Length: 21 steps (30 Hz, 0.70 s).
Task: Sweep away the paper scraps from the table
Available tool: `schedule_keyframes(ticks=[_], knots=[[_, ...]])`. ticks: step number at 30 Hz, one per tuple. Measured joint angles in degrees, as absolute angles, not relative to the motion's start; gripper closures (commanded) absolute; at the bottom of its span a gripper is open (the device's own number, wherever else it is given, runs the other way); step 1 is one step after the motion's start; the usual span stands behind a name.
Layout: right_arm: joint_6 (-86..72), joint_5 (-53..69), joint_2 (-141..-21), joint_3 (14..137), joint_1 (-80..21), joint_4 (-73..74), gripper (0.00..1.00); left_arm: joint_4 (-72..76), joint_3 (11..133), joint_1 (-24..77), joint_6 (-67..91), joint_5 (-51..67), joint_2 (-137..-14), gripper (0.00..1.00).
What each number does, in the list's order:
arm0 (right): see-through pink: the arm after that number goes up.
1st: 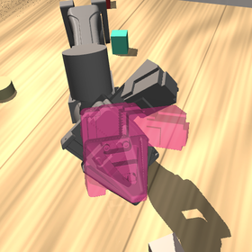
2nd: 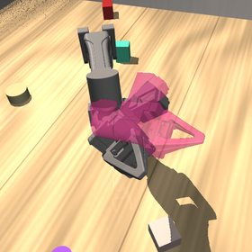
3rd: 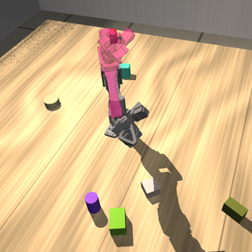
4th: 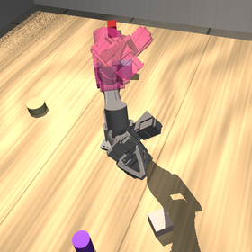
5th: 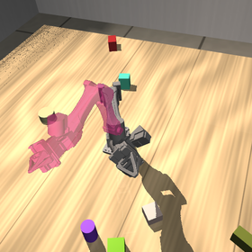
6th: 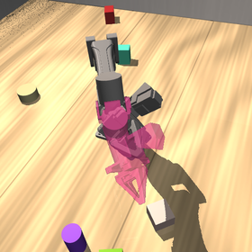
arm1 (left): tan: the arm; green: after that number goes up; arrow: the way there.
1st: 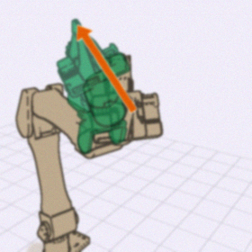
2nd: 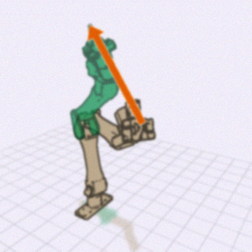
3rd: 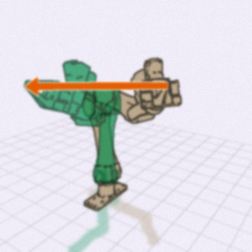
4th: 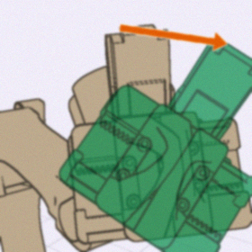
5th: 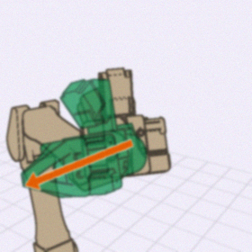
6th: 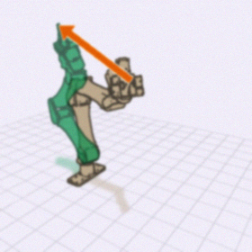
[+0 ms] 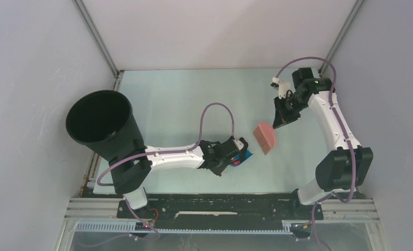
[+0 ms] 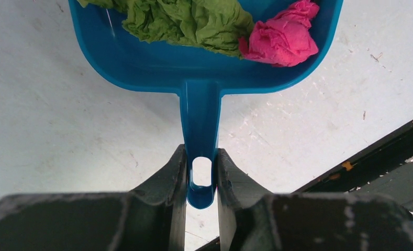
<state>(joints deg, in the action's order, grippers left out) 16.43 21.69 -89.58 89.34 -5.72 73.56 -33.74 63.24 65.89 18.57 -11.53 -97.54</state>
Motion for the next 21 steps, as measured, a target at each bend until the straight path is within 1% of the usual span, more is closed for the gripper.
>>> schedule_keyframes(ticks=[5, 11, 14, 21], knots=[[15.9, 23.0, -86.7, 83.4, -1.8, 70.2, 1.00, -32.7, 62.7, 65.9, 18.6, -12.1, -97.1, 1.00], [14.2, 21.9, -86.4, 79.2, -0.9, 65.8, 1.00, -39.8, 66.2, 66.6, 20.1, -10.9, -98.0, 1.00], [13.5, 20.8, -86.4, 79.1, -3.4, 63.5, 1.00, -44.4, 66.6, 67.2, 21.0, -7.3, -98.0, 1.00], [11.8, 16.7, -88.1, 77.4, -14.8, 58.8, 1.00, -50.5, 67.4, 67.4, 21.5, -4.2, -99.6, 1.00]])
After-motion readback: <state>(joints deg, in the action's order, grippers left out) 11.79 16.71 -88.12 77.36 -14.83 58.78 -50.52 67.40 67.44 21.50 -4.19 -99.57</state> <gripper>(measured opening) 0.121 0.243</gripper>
